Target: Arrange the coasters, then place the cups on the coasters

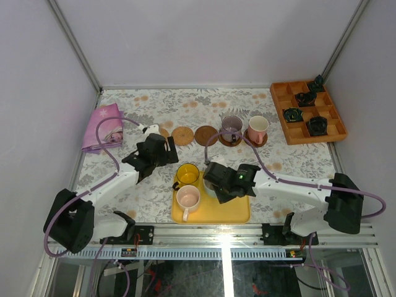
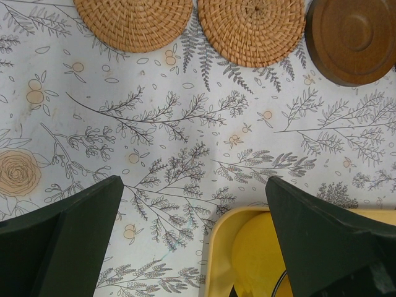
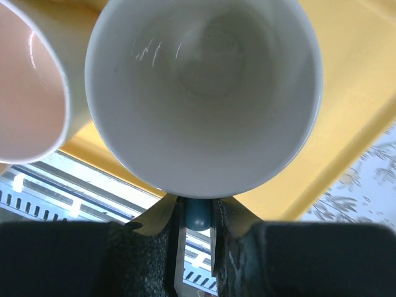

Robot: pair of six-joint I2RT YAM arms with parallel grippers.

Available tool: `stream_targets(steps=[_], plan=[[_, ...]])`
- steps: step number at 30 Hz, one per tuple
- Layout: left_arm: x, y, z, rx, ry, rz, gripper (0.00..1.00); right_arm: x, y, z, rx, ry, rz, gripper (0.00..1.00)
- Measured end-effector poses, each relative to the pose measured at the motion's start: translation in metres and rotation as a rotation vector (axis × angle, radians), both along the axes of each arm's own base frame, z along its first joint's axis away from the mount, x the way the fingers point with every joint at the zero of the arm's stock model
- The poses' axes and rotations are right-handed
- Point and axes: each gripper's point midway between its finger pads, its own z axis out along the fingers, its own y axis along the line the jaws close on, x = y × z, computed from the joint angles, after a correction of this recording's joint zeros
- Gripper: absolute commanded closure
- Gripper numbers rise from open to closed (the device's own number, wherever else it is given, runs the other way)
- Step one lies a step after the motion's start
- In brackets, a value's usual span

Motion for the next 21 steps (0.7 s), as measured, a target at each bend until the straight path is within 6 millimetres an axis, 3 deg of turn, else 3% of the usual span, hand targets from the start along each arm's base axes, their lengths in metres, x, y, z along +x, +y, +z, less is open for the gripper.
stream_targets(steps=[5, 10, 16, 21], plan=[[0.0, 0.0, -0.005, 0.013, 0.015, -0.01, 0.0, 0.01, -0.019, 0.024, -0.029, -0.084, -0.057, 1.0], [0.002, -0.001, -0.004, 0.023, 0.009, -0.02, 0.0, 0.038, -0.014, 0.059, -0.031, -0.221, -0.096, 1.0], [0.012, -0.004, 0.001, 0.037, -0.001, -0.027, 0.0, 0.089, 0.01, 0.09, -0.043, -0.327, -0.147, 1.0], [0.02, -0.001, 0.01, 0.066, -0.032, -0.016, 0.0, 0.141, 0.004, 0.096, -0.038, -0.327, -0.247, 1.0]])
